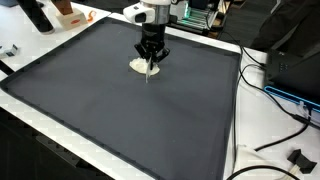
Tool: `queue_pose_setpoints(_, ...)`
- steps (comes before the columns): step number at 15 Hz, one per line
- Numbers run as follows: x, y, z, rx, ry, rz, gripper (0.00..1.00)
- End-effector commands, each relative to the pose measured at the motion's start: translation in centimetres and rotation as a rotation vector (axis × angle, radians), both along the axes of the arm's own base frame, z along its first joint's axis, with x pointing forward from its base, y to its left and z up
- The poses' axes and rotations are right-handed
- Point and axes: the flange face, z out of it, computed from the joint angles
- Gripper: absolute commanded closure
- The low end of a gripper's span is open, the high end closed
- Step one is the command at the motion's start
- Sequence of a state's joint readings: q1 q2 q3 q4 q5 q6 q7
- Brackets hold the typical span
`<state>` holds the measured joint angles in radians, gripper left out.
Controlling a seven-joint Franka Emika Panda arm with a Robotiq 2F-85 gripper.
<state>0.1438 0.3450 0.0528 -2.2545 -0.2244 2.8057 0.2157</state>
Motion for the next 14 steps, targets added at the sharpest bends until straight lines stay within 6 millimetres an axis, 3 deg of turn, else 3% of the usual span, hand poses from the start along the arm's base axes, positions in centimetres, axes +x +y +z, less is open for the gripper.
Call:
queue_pose_setpoints(1, -0.1, -0.5, -1.3, 0.01, 0.006, -0.003, 0.99)
queue_pose_setpoints(14, -4.3, -2.1, -2.6, 0.032, 0.04, -0.047, 0.99)
